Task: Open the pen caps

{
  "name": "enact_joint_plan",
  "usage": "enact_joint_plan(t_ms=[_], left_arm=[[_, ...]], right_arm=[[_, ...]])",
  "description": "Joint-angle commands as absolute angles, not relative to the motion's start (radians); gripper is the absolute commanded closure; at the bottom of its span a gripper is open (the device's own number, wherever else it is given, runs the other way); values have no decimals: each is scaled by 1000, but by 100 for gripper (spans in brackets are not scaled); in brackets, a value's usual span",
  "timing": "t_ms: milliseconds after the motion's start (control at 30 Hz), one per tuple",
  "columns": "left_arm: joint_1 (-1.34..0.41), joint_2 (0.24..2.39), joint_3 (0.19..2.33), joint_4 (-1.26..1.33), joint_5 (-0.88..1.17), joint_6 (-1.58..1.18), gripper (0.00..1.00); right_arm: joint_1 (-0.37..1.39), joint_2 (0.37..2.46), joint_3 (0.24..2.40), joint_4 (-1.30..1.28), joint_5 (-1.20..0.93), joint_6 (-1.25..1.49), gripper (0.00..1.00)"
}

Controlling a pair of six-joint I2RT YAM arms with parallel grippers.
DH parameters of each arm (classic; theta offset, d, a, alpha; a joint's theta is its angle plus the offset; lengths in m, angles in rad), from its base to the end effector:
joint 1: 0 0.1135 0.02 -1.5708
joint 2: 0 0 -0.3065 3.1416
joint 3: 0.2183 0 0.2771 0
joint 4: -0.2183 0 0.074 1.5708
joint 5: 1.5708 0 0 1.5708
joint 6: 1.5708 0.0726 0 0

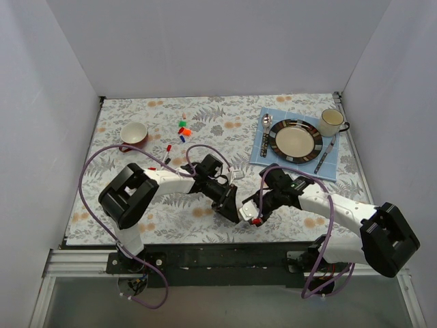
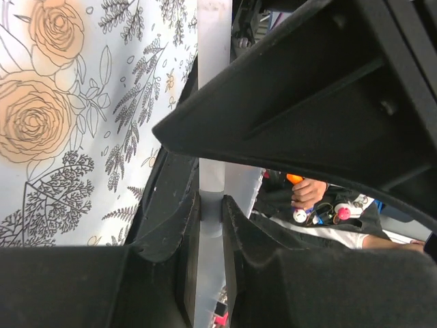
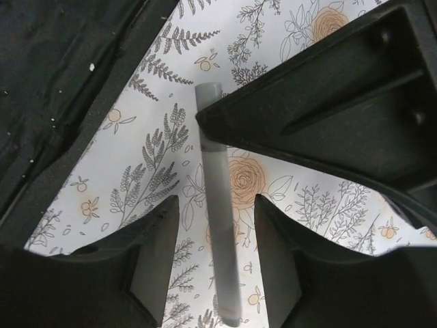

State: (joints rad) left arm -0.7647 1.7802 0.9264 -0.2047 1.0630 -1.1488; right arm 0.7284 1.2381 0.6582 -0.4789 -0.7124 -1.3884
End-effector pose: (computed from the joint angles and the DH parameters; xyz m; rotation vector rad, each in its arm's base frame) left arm 0.2161 -0.2952 0.1536 0.0890 -2.2664 1.2393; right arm 0.1492 0.1967 0.1928 -2.1760 0.9596 0.6324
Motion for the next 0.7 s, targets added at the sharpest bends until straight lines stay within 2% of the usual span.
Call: enact_joint_plan(t_ms=[0, 33, 100, 133, 267, 300, 400, 433, 500, 533, 600, 633, 667], left_arm=[[-782, 1779, 951, -206, 1097, -1135, 100], [-782, 1781, 951, -206, 1098, -1134, 100], [-782, 1782, 953, -206, 1100, -1134, 100], [-782, 1781, 954, -204, 1101, -1134, 100], [-782, 1770, 960, -204, 1095, -1138, 98], [-782, 1766, 962, -203, 1083, -1141, 91], [-782, 1746, 962, -196, 1051, -1154, 79], [-781, 1738, 963, -196, 1037, -1157, 66], [-776, 1704, 966, -195, 1008, -1163, 55], [-770, 1688, 962, -196, 962, -1166, 45], [-741, 1639, 956, -180, 913, -1169, 37], [-729, 1579, 953, -175, 822, -1175, 31], [-701, 1547, 934, -167, 783, -1186, 21]], right_arm=[[744, 1239, 658, -436, -675, -1388, 52], [745, 1241, 657, -434, -667, -1382, 61], [747, 1235, 655, -425, -663, -1381, 70], [749, 1232, 655, -426, -663, -1381, 78], [750, 1221, 649, -428, -672, -1385, 94], [750, 1213, 647, -428, -678, -1385, 97], [749, 1194, 638, -425, -686, -1378, 99], [749, 1189, 637, -425, -686, -1373, 99], [749, 1172, 632, -425, -687, -1358, 99], [749, 1166, 629, -422, -687, -1348, 99], [750, 1148, 626, -419, -689, -1307, 99], [744, 1141, 627, -410, -693, -1283, 99], [739, 1135, 632, -408, -701, -1260, 99]])
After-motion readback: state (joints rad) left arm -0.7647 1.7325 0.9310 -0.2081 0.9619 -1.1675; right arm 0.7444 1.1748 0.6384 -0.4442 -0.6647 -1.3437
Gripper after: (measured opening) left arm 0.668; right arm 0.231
